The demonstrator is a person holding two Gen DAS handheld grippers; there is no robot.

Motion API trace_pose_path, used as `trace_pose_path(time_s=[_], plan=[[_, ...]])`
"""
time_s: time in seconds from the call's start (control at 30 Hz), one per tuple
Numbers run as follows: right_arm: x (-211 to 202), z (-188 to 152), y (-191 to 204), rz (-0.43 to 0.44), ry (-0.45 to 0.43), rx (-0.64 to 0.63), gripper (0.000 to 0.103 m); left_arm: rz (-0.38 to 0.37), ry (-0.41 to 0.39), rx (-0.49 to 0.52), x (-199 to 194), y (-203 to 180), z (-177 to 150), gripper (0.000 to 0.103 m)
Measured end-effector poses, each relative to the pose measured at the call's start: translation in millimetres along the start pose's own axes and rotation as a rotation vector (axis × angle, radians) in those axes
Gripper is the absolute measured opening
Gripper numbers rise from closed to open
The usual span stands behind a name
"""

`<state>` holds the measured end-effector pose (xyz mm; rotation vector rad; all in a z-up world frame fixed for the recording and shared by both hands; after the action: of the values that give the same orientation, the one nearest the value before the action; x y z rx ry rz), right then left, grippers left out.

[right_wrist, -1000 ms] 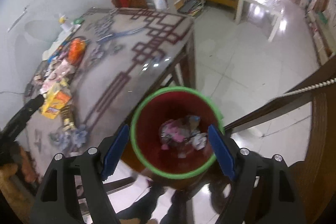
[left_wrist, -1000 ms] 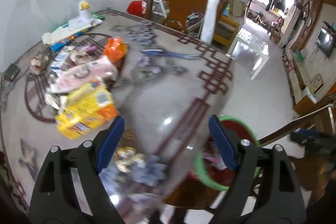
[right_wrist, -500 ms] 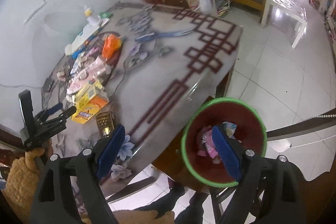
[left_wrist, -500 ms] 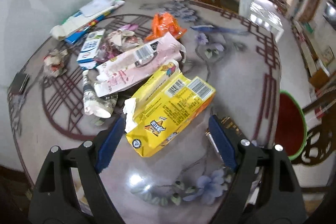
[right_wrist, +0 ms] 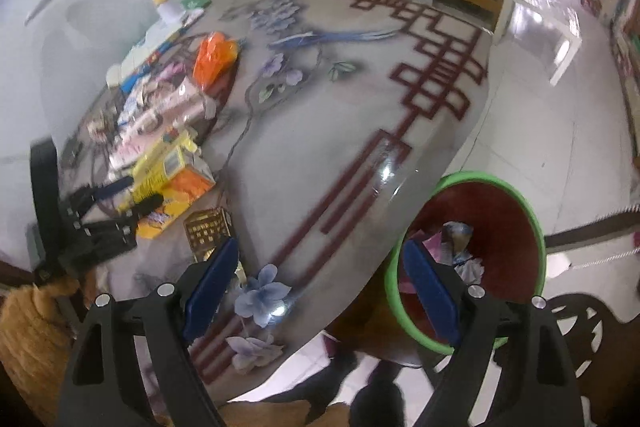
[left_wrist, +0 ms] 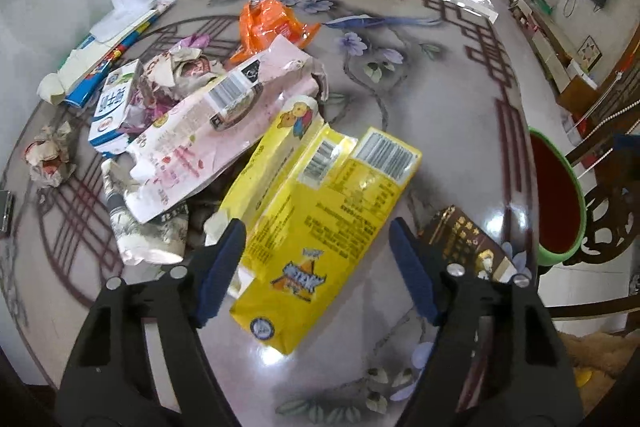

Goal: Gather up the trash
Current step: 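Move the left gripper to the yellow snack box and grasp it, then grasp the gold cigarette pack with the right gripper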

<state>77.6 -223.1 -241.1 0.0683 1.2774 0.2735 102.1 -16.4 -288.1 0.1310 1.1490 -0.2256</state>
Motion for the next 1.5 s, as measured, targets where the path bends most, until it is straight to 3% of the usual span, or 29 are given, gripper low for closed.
trace_pose_path(time_s=[0.13,0.33,0.4,0.9,1.23,1.27,1.4,1.47,1.5], plan=[[15.4,-3.0,9.6,-0.031,0.021,-0.022,0.082,-0.030,0.012,-0.001,7.9,-5.6,2.7,0.051],[36.4,-6.7,29.2,-0.024,0.060,-0.029,0.082,-0.048,0.038,-0.062,3.5,-2.6,-6.6,0.041],[45.6,-7.1,39.6,-0.020,0.074,-0.055,0.082,-0.059,0.050,-0.107,-1.1,3.9,-13.4,0.041],[101.9,-12.9,101.6,0.016,0.167,-0.254,0.082,-0.099,0.027,-0.162,-3.4,10.2,-26.2,0.039],[116.5,-5.7,113.7,0.008,0.174,-0.291,0.079,-0.113,-0.096,-0.249,-41.3,24.3,-5.6,0.035],[118.3,-5.0,114.3,0.004,0.176,-0.292,0.072,-0.110,-0.100,-0.246,-42.1,22.9,-3.3,0.035],[125.3,-6.7,117.2,-0.002,0.199,-0.310,0.061,-0.102,-0.094,-0.234,-40.4,17.3,-1.3,0.034],[127.0,-7.8,119.0,-0.016,0.203,-0.340,0.049,-0.094,-0.084,-0.236,-37.3,17.0,-4.3,0.034],[126.8,-7.6,119.5,-0.022,0.199,-0.350,0.049,-0.091,-0.076,-0.240,-34.7,17.6,-7.0,0.034]])
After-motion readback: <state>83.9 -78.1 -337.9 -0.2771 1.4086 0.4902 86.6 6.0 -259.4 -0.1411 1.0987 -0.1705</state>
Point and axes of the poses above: each gripper's, at about its wrist camera, not at the fingertips, and x roughly the way its jaws point, y to its left, z to its top, the point moved 9 cm from there along x, roughly the way its jaws point, and after that the axes turned 6 degrees about y, right-handed, at the moved point
